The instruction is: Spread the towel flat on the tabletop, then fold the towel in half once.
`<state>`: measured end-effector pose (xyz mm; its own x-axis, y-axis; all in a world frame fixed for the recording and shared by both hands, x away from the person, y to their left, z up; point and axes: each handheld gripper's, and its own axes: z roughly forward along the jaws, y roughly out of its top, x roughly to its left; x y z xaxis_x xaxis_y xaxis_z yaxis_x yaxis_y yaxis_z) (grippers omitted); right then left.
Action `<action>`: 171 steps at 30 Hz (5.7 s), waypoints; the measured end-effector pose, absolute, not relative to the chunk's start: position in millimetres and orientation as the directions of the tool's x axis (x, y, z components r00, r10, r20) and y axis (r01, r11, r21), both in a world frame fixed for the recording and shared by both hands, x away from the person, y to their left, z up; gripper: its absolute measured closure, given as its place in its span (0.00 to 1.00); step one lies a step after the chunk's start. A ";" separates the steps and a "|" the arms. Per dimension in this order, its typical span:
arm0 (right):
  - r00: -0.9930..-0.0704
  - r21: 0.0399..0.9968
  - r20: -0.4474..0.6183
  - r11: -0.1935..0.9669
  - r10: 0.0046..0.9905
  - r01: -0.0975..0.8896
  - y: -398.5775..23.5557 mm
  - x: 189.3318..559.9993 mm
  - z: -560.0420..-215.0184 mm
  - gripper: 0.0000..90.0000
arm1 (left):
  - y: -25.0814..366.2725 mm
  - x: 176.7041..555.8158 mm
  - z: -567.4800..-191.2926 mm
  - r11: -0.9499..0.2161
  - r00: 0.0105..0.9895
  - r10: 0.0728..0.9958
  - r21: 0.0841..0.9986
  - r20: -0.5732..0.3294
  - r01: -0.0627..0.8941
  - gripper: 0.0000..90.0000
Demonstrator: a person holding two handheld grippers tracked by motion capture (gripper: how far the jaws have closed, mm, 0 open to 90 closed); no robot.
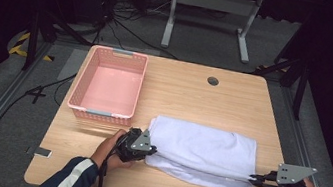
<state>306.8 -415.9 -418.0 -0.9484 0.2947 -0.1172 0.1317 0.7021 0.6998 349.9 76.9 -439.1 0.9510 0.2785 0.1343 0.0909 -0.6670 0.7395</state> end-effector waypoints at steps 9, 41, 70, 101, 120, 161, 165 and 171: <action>-0.995 0.584 -0.033 0.810 0.095 0.058 -402.7 286.1 -426.5 0.79 | 83.4 319.5 -458.0 -0.774 0.988 0.124 0.631 0.088 0.041 0.83; -0.948 0.705 -0.036 0.681 0.316 0.200 -219.0 415.9 -400.5 0.59 | 91.2 311.3 -454.3 -0.500 0.839 0.533 0.758 -0.112 0.419 0.21; -0.961 0.601 0.001 0.768 0.275 0.220 -119.2 462.5 -437.4 0.50 | 77.5 313.6 -473.4 -0.592 0.835 0.549 0.686 -0.043 0.424 0.17; -0.973 0.547 0.055 0.808 0.224 0.217 -100.1 459.3 -445.5 0.83 | 53.7 299.3 -466.5 -0.650 0.871 0.490 0.669 0.007 0.360 0.17; -0.974 0.604 0.004 0.776 0.225 0.182 -95.0 454.9 -431.7 0.88 | 66.4 313.4 -465.0 -0.605 0.804 0.594 0.672 0.024 0.426 0.76; -0.985 0.809 -0.083 0.587 0.152 0.022 -250.9 404.6 -357.4 0.86 | -50.5 303.2 -397.6 -0.709 0.944 0.246 0.705 0.219 0.022 0.74; -0.980 0.797 -0.078 0.602 0.184 0.050 -287.9 396.4 -369.0 0.81 | -74.7 309.2 -409.4 -0.729 0.958 0.205 0.685 0.202 0.011 0.70; -0.975 0.745 -0.055 0.659 0.216 0.104 -330.8 383.3 -388.3 0.68 | -74.7 308.8 -409.6 -0.668 0.981 0.160 0.744 0.108 0.027 0.42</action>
<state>383.3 -330.8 -388.3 -0.9748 0.2159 -0.0553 0.1037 0.6590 0.7449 308.8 -74.7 -409.6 0.9813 0.1597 0.1076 0.0271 -0.6676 0.7440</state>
